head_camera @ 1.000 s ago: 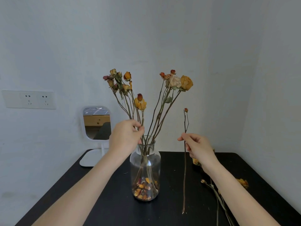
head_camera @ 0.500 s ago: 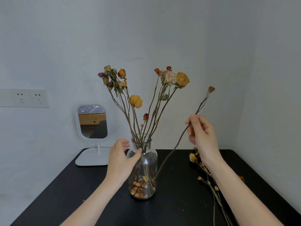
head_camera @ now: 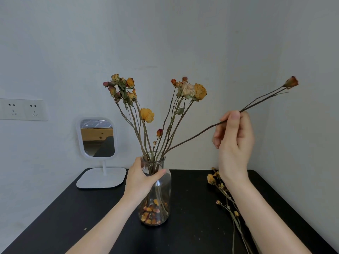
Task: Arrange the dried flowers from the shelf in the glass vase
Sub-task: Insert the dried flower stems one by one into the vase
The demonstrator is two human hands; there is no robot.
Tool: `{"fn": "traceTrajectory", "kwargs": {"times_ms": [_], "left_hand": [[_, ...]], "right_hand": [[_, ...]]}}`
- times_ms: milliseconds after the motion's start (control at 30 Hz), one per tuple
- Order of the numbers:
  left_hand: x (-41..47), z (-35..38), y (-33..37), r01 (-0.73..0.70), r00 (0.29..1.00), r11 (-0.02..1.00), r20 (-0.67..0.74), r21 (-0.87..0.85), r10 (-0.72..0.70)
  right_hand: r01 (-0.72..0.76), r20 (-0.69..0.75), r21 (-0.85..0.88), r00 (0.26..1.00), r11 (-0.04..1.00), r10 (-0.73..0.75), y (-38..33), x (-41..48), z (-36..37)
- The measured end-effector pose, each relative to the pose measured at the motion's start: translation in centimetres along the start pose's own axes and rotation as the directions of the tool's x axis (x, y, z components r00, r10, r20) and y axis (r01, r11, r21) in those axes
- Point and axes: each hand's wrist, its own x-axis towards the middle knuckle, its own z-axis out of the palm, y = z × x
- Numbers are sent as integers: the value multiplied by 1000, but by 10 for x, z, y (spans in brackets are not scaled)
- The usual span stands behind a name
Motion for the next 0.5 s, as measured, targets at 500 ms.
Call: {"fn": "traceTrajectory", "kwargs": {"times_ms": [500], "left_hand": [[-1,3,-3,-28,999,1000,-20,9,28]], "right_hand": [[1,395,-543,883,840,254,45,-35,35]]}}
